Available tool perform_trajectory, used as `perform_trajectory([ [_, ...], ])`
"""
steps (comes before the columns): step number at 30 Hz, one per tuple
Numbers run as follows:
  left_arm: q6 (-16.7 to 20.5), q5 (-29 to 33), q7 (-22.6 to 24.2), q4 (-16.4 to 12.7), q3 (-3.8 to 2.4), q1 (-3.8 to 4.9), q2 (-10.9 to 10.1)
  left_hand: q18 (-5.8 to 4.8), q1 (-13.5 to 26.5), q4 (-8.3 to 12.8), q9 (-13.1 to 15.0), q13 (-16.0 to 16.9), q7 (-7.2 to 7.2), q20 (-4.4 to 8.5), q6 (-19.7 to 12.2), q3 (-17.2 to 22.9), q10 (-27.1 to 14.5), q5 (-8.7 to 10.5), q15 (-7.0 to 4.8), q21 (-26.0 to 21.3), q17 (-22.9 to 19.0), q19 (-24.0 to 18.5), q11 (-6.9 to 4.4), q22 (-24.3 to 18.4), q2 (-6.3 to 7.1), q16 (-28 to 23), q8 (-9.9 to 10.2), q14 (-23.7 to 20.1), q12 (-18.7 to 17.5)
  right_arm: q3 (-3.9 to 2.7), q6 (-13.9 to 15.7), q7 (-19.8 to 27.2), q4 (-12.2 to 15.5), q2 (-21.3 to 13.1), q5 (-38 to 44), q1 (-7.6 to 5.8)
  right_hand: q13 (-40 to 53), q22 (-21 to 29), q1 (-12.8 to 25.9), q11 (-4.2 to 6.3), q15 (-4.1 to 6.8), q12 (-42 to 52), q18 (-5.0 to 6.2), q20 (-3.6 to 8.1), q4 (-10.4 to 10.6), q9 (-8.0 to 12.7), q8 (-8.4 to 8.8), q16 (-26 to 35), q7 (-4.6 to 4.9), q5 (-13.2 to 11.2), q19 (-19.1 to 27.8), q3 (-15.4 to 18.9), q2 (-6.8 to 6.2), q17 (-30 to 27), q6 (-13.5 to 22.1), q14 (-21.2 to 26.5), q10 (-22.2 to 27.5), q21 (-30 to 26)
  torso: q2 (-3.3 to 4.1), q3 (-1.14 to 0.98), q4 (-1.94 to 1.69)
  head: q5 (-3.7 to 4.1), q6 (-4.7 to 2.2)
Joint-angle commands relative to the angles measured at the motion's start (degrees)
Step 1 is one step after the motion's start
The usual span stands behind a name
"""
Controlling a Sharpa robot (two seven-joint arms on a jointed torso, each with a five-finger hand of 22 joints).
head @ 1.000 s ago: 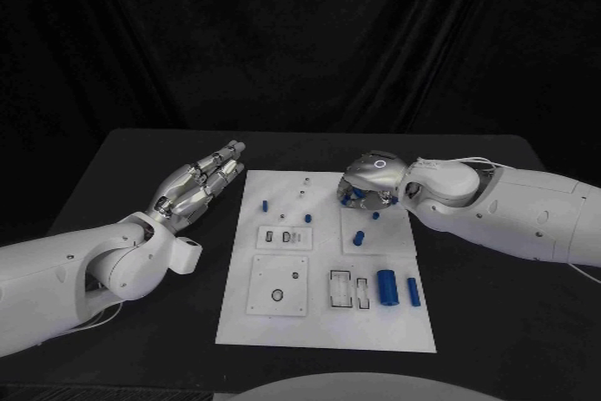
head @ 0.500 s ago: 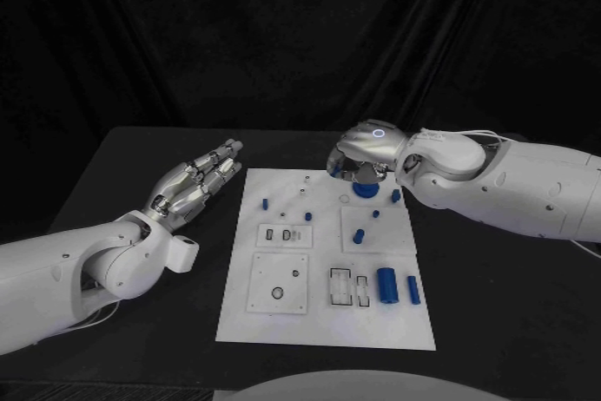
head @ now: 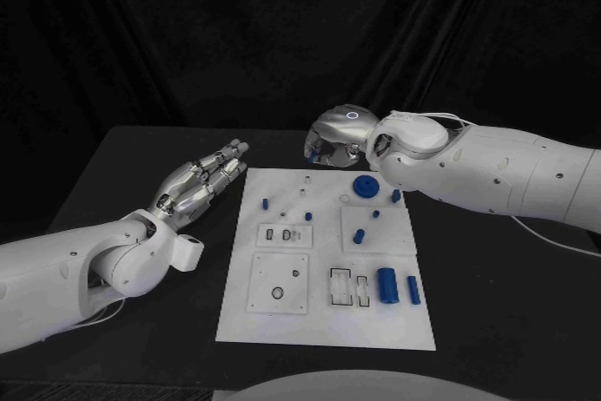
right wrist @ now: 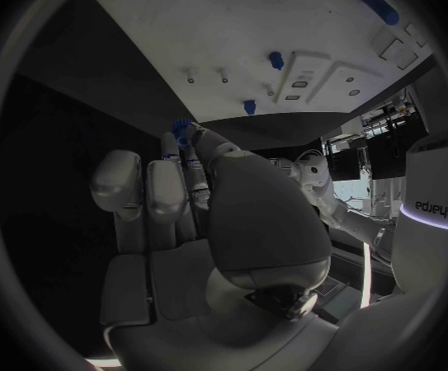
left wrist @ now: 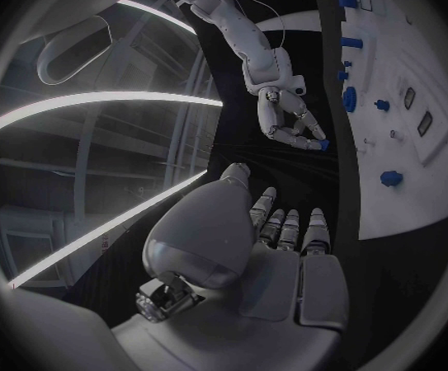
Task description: Assemble the parts on the task board
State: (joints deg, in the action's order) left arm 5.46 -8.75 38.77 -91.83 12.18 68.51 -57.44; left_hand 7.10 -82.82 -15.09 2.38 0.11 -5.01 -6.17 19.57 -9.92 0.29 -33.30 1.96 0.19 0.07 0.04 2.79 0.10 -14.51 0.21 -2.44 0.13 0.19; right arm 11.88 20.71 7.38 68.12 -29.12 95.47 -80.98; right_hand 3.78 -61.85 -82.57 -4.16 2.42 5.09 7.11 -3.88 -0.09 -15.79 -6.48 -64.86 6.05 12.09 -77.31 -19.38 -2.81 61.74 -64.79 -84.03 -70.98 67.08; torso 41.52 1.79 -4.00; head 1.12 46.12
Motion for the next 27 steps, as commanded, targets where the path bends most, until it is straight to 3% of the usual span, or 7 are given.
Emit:
perform_trajectory([
  [1,-1.0,-0.1,13.7,0.1,-0.05,0.14,0.2,1.1,-0.5,-0.1,0.1,0.0,0.14,-0.43,0.3,0.3,0.1,-0.35,0.43,-0.2,-0.1,0.0,0.32,-0.1,0.11,-0.2,-0.4,-0.1,-0.1,-0.02,-1.0,0.8,-1.7,0.9,-1.4,0.54,0.1,-0.5,0.1,1.31,-0.59,-0.6,-1.03,-0.19,0.1,-0.1,0.52,-0.4,0.42,0.0,-0.2,-0.4,-0.53,0.2,-0.2,-2.6,-1.6,0.5,-0.08,-0.06,-0.09,0.2,0.14],
  [5,-1.0,-0.1,13.7,0.2,-0.05,0.14,0.4,1.11,-0.6,0.0,0.0,0.0,0.11,-0.48,0.3,0.4,0.1,-0.38,0.46,-0.2,-0.1,0.0,0.34,-0.1,0.09,-0.2,-0.4,-0.1,-0.1,-0.03,-1.4,0.9,-3.4,2.0,-1.4,1.1,0.0,-0.7,0.1,1.21,-0.65,-0.8,-1.03,-0.26,0.2,0.0,0.74,-0.5,0.47,-0.2,-0.1,-0.4,-0.56,0.2,0.0,-2.5,-1.5,0.6,0.11,-0.1,-0.43,0.59,0.02],
  [7,-1.0,-0.1,13.7,0.2,-0.05,0.14,0.5,1.11,-0.6,0.0,0.0,0.0,0.11,-0.48,0.3,0.4,0.1,-0.38,0.46,-0.2,-0.1,0.0,0.34,-0.1,0.09,-0.2,-0.4,-0.1,-0.1,-0.03,-1.8,0.9,-4.0,2.5,-1.4,1.37,0.0,-0.7,0.1,1.2,-0.66,-0.9,-1.03,-0.27,0.2,0.0,0.79,-0.5,0.47,-0.2,-0.1,-0.5,-0.56,0.2,0.0,-2.4,-1.4,0.7,0.12,-0.13,-0.41,0.63,-0.04],
  [10,-1.1,-0.1,13.7,0.3,-0.05,0.14,0.6,1.12,-0.6,0.0,0.0,0.0,0.09,-0.53,0.4,0.5,0.1,-0.41,0.5,-0.2,-0.1,0.0,0.37,-0.1,0.06,-0.2,-0.4,-0.1,-0.1,-0.03,-2.4,0.7,-4.7,2.9,-1.5,1.79,0.0,-0.9,0.1,1.1,-0.75,-1.1,-1.04,-0.35,0.3,0.0,1.08,-0.7,0.55,-0.2,0.1,-0.6,-0.6,0.2,0.3,-2.3,-1.2,0.8,0.26,-0.03,-0.69,1.09,-0.08],
  [16,-1.3,-0.1,13.8,0.5,-0.05,0.14,0.8,1.14,-0.7,0.1,0.0,0.0,0.05,-0.61,0.3,0.6,0.1,-0.45,0.56,-0.2,-0.1,0.0,0.42,-0.1,0.0,-0.2,-0.4,-0.1,-0.1,-0.03,-2.7,0.5,-5.2,3.1,-1.5,2.25,0.0,-1.1,0.2,1.03,-0.8,-1.2,-1.04,-0.4,0.4,0.0,1.21,-0.7,0.6,-0.2,0.2,-0.6,-0.64,0.2,0.4,-2.3,-1.0,0.9,0.39,0.1,-0.76,1.27,-0.22],
  [27,-1.6,-0.1,13.9,0.7,-0.05,0.14,1.0,1.15,-0.8,0.1,0.0,0.0,0.03,-0.64,0.3,0.7,0.1,-0.44,0.59,-0.2,-0.1,0.0,0.45,-0.1,-0.05,-0.2,-0.4,-0.1,-0.1,-0.03,-3.0,0.2,-5.4,3.0,-1.5,2.81,0.0,-1.2,0.1,0.96,-0.87,-1.3,-1.03,-0.47,0.4,0.0,1.38,-0.8,0.67,-0.2,0.3,-0.8,-0.67,0.2,0.5,-2.2,-0.9,0.9,0.23,0.02,-0.64,1.4,-0.35],
])
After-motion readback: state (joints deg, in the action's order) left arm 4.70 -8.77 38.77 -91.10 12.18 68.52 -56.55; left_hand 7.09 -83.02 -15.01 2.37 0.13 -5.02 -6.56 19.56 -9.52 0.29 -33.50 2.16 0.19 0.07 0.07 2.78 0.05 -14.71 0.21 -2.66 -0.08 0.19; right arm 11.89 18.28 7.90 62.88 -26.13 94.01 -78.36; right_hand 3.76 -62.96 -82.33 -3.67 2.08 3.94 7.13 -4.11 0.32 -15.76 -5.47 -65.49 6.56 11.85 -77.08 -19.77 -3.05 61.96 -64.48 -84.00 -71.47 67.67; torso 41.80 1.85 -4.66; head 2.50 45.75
